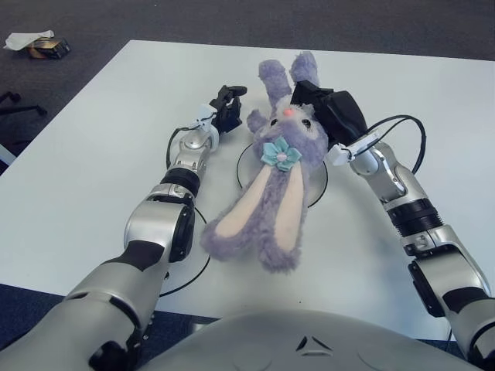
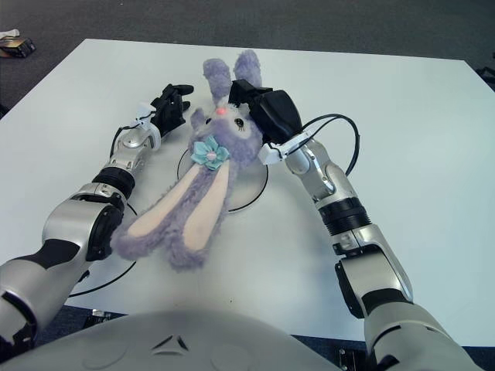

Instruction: Put the doll into the plate.

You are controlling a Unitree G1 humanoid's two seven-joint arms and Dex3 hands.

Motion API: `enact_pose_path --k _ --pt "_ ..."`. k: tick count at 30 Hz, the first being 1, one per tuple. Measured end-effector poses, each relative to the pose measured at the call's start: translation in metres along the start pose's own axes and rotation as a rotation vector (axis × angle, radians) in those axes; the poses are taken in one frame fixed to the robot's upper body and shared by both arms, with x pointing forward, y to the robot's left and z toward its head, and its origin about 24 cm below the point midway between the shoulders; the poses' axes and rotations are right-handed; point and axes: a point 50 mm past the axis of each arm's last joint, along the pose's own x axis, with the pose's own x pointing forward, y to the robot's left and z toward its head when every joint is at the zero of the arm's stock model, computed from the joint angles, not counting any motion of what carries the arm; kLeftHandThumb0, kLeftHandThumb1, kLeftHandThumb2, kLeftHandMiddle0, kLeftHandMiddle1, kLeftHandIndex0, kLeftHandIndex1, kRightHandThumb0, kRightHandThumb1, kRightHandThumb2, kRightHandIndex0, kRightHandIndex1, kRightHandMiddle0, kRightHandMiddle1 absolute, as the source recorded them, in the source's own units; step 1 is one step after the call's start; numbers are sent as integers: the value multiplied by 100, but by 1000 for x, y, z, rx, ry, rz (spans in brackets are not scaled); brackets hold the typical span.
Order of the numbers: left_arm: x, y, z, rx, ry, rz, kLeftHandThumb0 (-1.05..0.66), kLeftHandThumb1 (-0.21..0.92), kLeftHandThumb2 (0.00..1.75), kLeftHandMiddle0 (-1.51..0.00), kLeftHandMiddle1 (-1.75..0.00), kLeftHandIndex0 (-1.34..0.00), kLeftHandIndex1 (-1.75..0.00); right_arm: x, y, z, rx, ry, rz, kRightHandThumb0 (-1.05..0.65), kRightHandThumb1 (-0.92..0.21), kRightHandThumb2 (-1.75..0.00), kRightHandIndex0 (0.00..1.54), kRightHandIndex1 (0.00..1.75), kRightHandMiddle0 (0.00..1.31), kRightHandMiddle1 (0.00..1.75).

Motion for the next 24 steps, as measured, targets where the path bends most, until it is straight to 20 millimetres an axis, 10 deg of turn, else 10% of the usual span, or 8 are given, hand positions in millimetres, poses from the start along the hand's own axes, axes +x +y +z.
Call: enact_pose_path --k 13,24 --pt "0 -2 0 9 1 -8 -80 92 84 0 -59 0 -85 -10 -1 18 -43 -11 46 0 -5 -163 81 175 58 174" --pt "0 -3 -1 19 5 -15 -81 92 84 0 -62 0 -83 -25 -9 36 -154 17 80 -1 -17 -143 72 175 58 157"
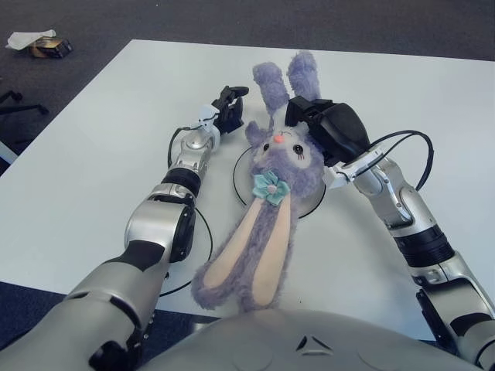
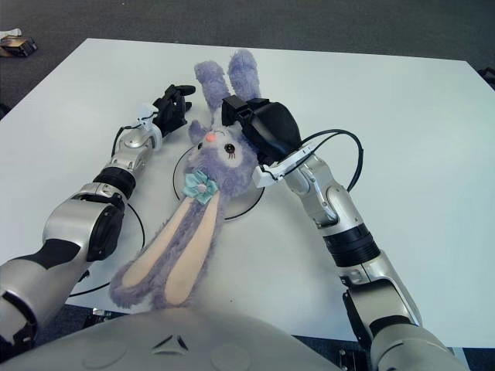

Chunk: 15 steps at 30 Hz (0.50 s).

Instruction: Put the doll into the plate.

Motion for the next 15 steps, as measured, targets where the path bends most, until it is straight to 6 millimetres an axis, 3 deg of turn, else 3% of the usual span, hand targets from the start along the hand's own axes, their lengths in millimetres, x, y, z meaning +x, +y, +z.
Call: enact_pose_path --k 8,10,12,13,15 --pt "-1 1 -2 -4 9 10 -81 92 82 0 -68 0 -85 -15 -8 8 -36 34 8 -1 -37 -120 54 175 48 157" --pt "-1 1 -2 -5 10 11 -81 92 82 0 -69 0 -86 -17 -10 9 -42 38 11 -1 -50 -106 39 175 44 161" --pt "-1 1 -3 -5 11 11 -81 92 82 0 -70 0 -86 -18 -12 10 -49 43 12 -1 -54 -101 34 175 42 162" --pt "-1 1 -3 -6 11 11 -81 92 81 0 -69 0 -87 -19 -12 11 -52 45 12 -14 -59 -92 22 170 41 163" --pt "-1 1 -3 -5 11 10 -80 92 81 0 -67 0 -88 -20 -14 11 -69 47 15 -25 -74 -69 11 150 37 163"
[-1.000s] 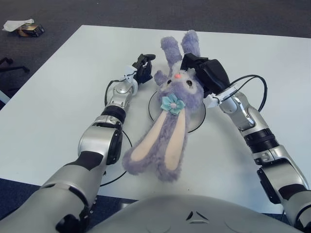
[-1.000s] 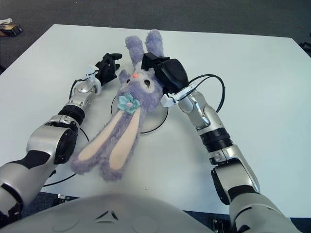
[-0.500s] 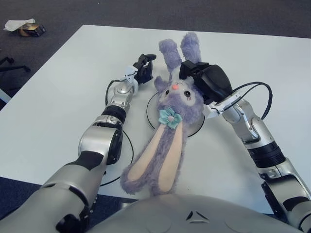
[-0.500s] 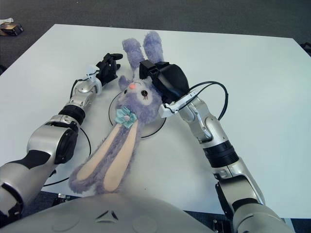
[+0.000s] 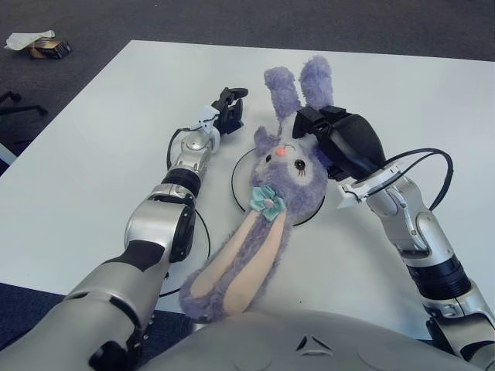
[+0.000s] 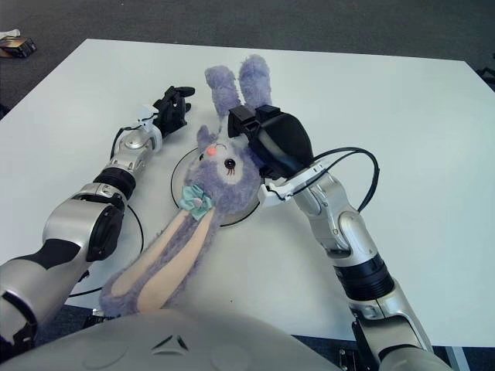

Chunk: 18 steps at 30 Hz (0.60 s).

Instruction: Put the doll into the plate.

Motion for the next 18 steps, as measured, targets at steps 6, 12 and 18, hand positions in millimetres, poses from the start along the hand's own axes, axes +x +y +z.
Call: enact_pose_path --k 6,12,18 --pt "0 0 0 5 1 -2 -79 92 81 0 -62 0 -87 -1 -4 0 -75 -3 -9 -50 -61 -84 1 104 4 127" --pt "1 0 1 7 2 -4 -77 92 81 0 -57 0 -87 -3 -5 -2 -138 -10 -16 -61 -75 -70 0 76 0 104" --pt "1 -1 1 12 4 -8 -76 92 82 0 -52 0 -84 -5 -7 -5 -195 -18 -5 -68 -88 -56 0 50 0 90"
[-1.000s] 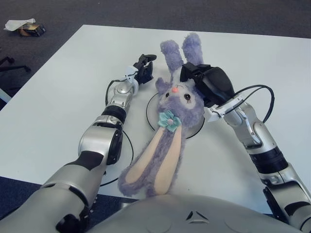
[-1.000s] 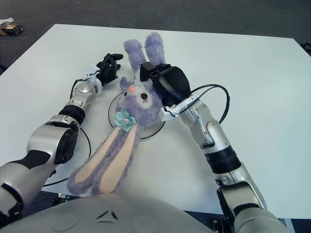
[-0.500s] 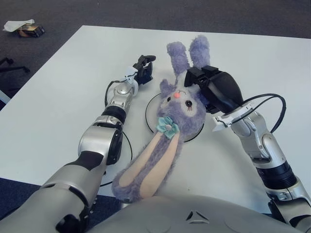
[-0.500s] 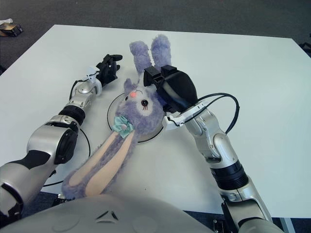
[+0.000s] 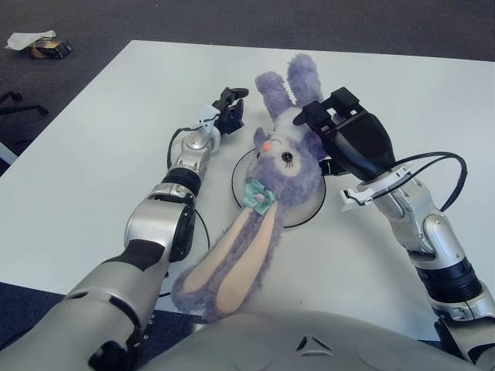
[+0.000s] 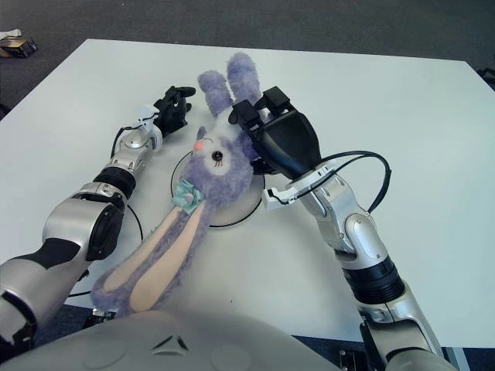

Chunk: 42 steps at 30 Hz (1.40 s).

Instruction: Put the doll into the plate.

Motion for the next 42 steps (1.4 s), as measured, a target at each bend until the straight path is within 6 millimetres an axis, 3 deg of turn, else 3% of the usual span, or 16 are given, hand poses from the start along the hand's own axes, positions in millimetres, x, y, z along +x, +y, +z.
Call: enact_pose_path --k 18,25,31,42 --pt "1 -3 0 18 -1 24 -79 92 80 0 -80 0 -101 -4 0 -9 -64 46 38 -68 -91 -52 0 13 0 66" --pt "1 -4 0 27 -4 27 -80 92 81 0 -70 0 -93 -7 1 -18 -65 67 57 -73 -87 -49 1 9 0 62" --pt "1 -6 0 24 -7 29 -80 92 81 0 -63 0 -87 -9 -9 -41 38 100 106 -76 -83 -47 4 10 0 62" --pt "2 -7 0 20 -8 28 -80 92 83 0 -62 0 -85 -15 -46 -87 231 106 246 -85 -76 -44 16 16 0 65"
